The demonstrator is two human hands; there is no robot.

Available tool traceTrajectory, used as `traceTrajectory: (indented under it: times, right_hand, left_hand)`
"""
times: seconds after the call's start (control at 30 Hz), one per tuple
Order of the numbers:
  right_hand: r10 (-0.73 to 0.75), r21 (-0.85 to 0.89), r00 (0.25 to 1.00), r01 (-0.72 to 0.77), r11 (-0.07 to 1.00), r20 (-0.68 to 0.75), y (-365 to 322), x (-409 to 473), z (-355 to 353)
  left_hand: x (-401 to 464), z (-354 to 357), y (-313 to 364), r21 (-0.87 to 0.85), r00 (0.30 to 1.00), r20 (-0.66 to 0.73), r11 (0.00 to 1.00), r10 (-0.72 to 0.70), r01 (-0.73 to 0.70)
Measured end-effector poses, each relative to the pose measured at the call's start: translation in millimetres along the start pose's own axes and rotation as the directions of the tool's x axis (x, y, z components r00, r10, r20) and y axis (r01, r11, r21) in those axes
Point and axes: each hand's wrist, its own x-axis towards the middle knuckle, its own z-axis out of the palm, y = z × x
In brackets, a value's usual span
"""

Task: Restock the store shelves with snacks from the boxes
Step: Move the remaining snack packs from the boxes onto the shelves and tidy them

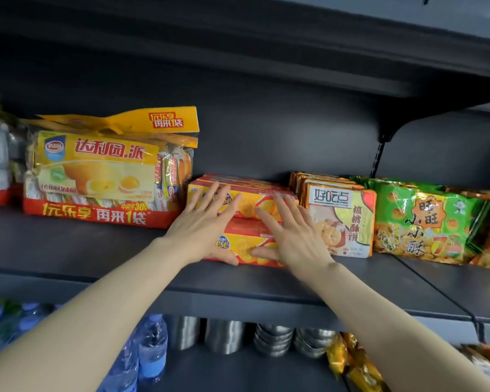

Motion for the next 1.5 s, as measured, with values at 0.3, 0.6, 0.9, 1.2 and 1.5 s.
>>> traceTrajectory:
  times: [0.3,0.6,0.9,1.2,1.5]
  right_hand:
    - [0.101,0.042,0.981,-0.096,0.995,-0.165,1,-31,-11]
    - [0.138,0.17,0.934,-0.085,0.982,-0.331,-4,-22,-54]
    - [0.134,-0.014,0.991,-0.134,0.991,0.011,5,6,-43]
    - [0.043,-0.206,0.999,-0.048,0.977,-0.029,6,34,-4]
    - [0.122,-0.153,0.985,-0.141,0.978,-0.125,2,12,-2]
  left_hand:
    - [-61,-1,-9,-0.38,0.951,-0.044,0.885,-0.307,0.269]
    - [-63,-57,-16,-0.497,0.918,-0.203,0.844,-0.34,0.203]
    - [-12,-33,-30,-0.174,0.983,-0.08,0.973,-0.166,0.15]
    - [20,-16,-33,-0.136,0.994,-0.096,0.99,-0.06,0.047]
    - [1,7,-45,-0.641,0.948,-0.16,0.759,-0.275,0.112]
